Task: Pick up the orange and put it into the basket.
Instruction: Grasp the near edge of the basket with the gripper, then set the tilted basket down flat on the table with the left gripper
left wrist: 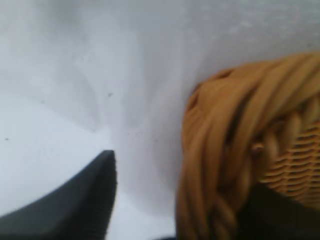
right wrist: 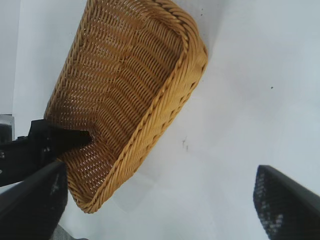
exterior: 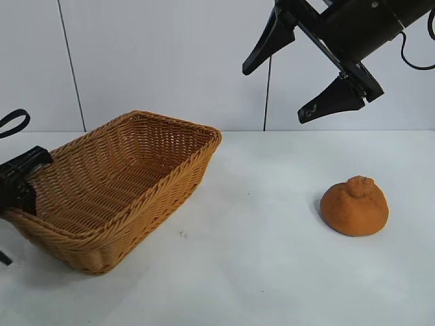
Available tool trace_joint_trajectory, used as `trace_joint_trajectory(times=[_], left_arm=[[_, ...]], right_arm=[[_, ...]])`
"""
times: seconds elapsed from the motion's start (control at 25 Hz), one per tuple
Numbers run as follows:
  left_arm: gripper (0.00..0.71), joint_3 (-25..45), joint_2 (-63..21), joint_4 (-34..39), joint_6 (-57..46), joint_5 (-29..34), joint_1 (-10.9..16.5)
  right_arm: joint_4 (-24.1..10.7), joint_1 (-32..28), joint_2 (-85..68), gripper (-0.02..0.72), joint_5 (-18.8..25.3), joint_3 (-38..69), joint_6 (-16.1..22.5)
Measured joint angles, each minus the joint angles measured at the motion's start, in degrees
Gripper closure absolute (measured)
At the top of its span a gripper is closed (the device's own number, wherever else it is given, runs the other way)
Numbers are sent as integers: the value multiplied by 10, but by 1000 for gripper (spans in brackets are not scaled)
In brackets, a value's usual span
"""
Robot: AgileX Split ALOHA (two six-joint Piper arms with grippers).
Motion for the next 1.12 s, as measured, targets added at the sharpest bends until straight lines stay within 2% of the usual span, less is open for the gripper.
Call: trace_joint_trajectory(times=[0.32, 0.76, 0.92, 1.12], left_arm=[[615, -133, 15, 11, 89, 98, 0], [615, -374, 135, -20, 352, 287, 0], [615, -398, 159, -17, 408, 325, 0], [615, -399, 185, -18, 440, 330, 0]], right_arm=[[0, 0, 0, 10, 0, 0, 0], [0, 0, 0, 10, 2, 0, 0], [0, 0, 0, 10, 2, 0, 0], [0, 0, 0, 10, 4, 0, 0]])
